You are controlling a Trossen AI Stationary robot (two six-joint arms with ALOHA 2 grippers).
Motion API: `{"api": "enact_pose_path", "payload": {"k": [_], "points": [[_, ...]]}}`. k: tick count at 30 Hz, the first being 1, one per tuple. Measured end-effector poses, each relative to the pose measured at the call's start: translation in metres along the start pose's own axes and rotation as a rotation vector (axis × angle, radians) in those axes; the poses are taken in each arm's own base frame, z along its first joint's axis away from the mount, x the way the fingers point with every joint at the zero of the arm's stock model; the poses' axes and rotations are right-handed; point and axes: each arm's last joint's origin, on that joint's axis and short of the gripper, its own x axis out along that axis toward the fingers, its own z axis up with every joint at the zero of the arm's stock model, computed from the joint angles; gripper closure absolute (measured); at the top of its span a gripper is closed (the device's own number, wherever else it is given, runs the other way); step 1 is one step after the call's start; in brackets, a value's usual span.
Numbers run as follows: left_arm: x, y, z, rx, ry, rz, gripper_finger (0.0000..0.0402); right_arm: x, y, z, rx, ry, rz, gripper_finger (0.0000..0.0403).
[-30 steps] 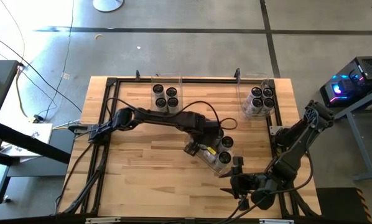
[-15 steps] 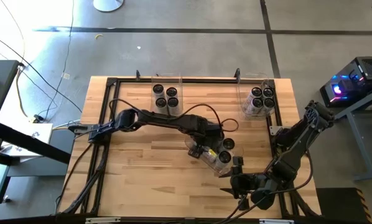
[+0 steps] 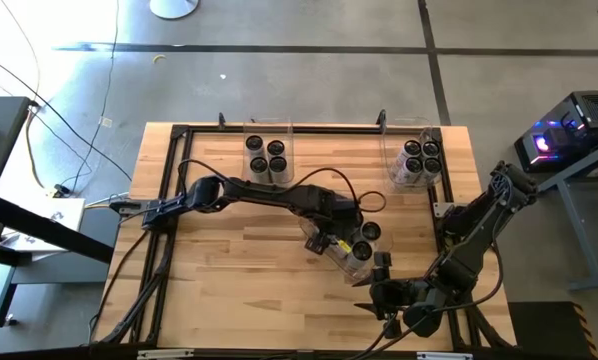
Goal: Sort soda cans
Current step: Adjust the white/blue soda can
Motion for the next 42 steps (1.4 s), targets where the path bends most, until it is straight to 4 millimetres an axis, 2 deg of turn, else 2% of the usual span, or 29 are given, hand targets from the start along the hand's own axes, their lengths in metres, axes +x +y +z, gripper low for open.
{"api": "enact_pose_path", "payload": {"k": [9, 19, 25, 30, 38, 40, 42], "points": [[-0.022, 0.007, 0.005, 0.005, 0.006, 0.032, 0.0112, 0.0, 0.0, 0.0, -0.001, 0.004, -0.002, 0.0214], [-0.009, 0.008, -0.007, -0.081, 0.053, -0.009, 0.0112, 0.0, 0.0, 0.0, -0.003, 0.004, -0.002, 0.0214], [-0.002, 0.008, -0.006, -0.084, 0.046, -0.015, 0.0112, 0.0, 0.0, 0.0, -0.003, 0.004, -0.002, 0.0214], [-0.009, 0.012, -0.003, -0.11, 0.052, 0.031, 0.0112, 0.0, 0.0, 0.0, -0.003, 0.004, -0.002, 0.0214], [-0.033, 0.015, 0.003, -0.112, 0.055, 0.059, 0.0112, 0.0, 0.0, 0.0, -0.001, 0.004, -0.002, 0.0214], [-0.034, 0.013, 0.002, -0.109, 0.07, 0.05, 0.0112, 0.0, 0.0, 0.0, -0.001, 0.004, -0.002, 0.0214], [-0.025, 0.012, 0.001, -0.107, 0.089, 0.035, 0.0112, 0.0, 0.0, -0.001, -0.001, 0.004, -0.002, 0.0214]]}}
